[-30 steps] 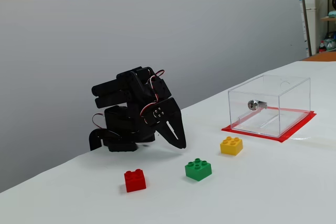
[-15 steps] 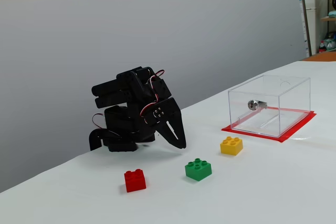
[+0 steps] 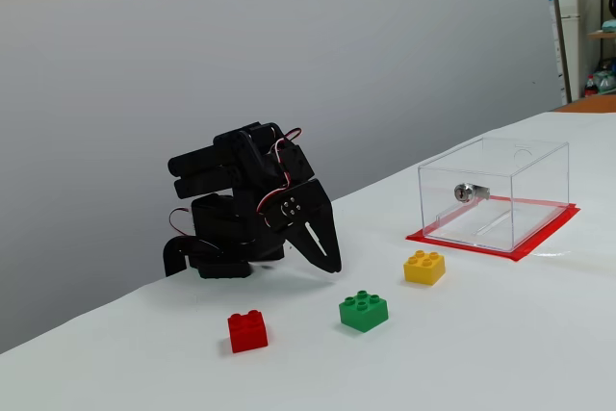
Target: Pick the green lego brick and place it into the transparent box
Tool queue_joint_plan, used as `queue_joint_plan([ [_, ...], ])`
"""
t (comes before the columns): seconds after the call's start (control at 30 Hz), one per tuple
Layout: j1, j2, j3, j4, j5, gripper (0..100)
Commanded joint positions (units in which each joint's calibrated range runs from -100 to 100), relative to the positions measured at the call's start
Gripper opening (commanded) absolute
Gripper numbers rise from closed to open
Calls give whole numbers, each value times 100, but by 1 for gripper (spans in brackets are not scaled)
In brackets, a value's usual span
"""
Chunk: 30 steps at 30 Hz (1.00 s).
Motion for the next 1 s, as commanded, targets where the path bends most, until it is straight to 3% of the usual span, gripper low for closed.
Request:
queue_joint_plan([
  [0.0,21,-42,-123,17,-4,1],
  [0.67,-444,51,-159,-183,-40,1],
  [0.97,-415,255,-1344,-183,-24,1],
])
